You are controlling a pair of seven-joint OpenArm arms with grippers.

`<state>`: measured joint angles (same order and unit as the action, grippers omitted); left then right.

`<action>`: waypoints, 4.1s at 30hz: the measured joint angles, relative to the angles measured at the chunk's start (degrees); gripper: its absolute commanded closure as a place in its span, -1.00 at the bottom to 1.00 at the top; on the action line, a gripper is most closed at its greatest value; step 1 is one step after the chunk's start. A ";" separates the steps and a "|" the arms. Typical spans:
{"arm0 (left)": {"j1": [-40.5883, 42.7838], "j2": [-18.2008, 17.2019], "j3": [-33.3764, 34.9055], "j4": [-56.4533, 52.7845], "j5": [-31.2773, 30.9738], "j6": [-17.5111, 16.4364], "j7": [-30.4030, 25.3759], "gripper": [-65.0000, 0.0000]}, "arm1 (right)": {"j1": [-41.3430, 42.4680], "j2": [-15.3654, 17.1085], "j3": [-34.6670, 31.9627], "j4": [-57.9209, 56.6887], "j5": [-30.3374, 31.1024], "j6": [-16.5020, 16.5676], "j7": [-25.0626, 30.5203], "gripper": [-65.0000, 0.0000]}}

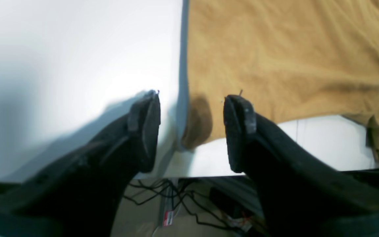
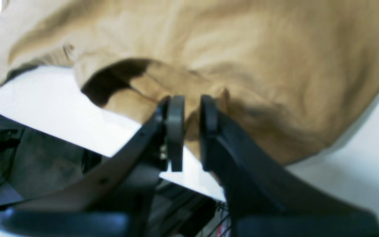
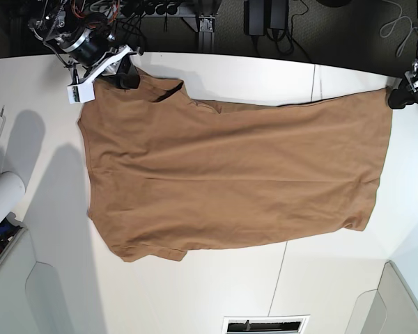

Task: Layout the t-shirt on the table in an organized manner, then fold the t-shirt properly
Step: 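Hold the shirt corners with both grippers and adjust the collar edge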

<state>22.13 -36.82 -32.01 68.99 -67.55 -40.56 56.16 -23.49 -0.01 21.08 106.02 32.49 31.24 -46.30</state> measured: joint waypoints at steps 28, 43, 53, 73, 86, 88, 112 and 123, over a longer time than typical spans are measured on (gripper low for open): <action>2.60 -0.02 4.63 5.57 7.63 0.46 -10.71 1.00 | 0.20 0.52 1.49 1.31 2.89 0.55 1.29 1.00; -4.85 -0.52 3.06 5.38 12.20 0.90 -8.24 1.00 | 10.01 1.92 4.68 1.92 7.06 2.03 -9.86 1.00; -4.52 -0.63 3.06 5.35 13.31 0.87 -6.91 1.00 | 1.16 2.05 5.35 2.91 12.72 2.89 -12.31 0.12; -4.50 -0.63 3.06 5.35 11.58 0.90 -6.67 1.00 | -1.79 5.35 -3.43 3.72 0.35 2.84 -2.51 0.12; -4.50 -0.63 3.06 5.35 11.58 0.90 -6.40 1.00 | -1.77 5.40 -2.43 3.67 -3.65 1.95 -1.46 0.12; -4.50 -0.63 3.06 5.35 11.58 0.90 -6.40 1.00 | -1.77 5.40 -1.40 3.67 -3.65 1.95 -1.46 0.12; -4.50 -0.63 3.06 5.35 11.56 0.90 -6.23 1.00 | -1.77 5.38 -4.00 1.11 -3.80 1.97 -0.66 0.13; -4.50 -0.63 3.06 5.35 11.58 0.90 -6.01 1.00 | -1.75 5.40 -3.98 -1.53 -3.21 1.88 1.77 0.91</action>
<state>17.63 -37.45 -28.95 74.35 -55.96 -39.66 50.15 -25.23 5.39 17.10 104.49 29.28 33.12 -44.53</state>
